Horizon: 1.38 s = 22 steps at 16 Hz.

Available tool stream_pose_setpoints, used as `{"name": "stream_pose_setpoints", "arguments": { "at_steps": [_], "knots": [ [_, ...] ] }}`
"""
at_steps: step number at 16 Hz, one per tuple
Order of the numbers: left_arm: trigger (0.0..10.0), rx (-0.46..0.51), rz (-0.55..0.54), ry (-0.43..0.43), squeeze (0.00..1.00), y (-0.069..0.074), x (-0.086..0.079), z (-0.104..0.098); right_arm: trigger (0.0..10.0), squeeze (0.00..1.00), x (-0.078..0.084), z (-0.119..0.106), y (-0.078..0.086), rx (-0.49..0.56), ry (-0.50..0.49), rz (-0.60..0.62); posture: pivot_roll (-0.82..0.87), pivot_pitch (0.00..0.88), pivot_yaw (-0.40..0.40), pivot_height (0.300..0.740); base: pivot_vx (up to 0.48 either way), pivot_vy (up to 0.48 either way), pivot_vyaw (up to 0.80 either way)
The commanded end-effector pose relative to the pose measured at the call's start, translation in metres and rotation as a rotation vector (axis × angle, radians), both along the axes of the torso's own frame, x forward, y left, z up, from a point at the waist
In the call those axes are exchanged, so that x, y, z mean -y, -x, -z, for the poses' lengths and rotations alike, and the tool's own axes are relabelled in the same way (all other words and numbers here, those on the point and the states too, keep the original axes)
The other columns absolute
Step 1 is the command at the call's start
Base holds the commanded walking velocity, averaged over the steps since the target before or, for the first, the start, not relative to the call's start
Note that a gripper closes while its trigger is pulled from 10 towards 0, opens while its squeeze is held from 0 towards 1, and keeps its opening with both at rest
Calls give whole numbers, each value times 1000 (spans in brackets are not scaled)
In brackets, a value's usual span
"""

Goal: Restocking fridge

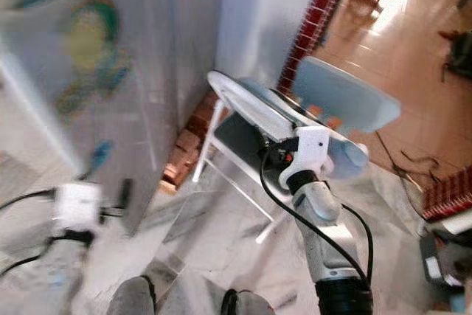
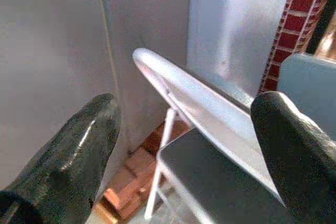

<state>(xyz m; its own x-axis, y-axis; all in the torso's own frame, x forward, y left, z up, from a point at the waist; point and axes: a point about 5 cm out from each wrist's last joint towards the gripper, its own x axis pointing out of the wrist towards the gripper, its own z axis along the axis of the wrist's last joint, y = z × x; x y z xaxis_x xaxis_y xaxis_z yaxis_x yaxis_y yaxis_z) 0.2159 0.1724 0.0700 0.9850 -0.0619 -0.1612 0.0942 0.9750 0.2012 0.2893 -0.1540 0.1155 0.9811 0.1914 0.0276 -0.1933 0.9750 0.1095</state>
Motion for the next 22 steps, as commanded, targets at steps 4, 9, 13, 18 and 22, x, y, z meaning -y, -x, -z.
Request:
{"name": "stream_pose_setpoints", "arguments": {
  "at_steps": [4,9,13,18,22],
  "knots": [
    [10000,86,-125,-34,0,-7,-18,-18,10000,0,7,7,-2,13,16,61,185,148,-114,740,0,476,0],
    [10000,79,-160,-80,0,0,-30,-15,10000,0,4,15,-2,4,36,27,192,129,-132,740,0,472,0],
    [10000,94,42,-91,0,-8,1,-15,10000,0,11,23,2,-18,52,71,172,104,-128,740,0,464,0],
    [10000,128,75,-84,0,-23,5,-21,10000,0,20,27,9,-20,36,158,156,89,-109,740,0,458,-255],
    [10000,127,88,-82,0,-26,6,-21,10000,0,21,30,13,-26,29,171,143,90,-96,740,0,451,-800]
  ]
}}
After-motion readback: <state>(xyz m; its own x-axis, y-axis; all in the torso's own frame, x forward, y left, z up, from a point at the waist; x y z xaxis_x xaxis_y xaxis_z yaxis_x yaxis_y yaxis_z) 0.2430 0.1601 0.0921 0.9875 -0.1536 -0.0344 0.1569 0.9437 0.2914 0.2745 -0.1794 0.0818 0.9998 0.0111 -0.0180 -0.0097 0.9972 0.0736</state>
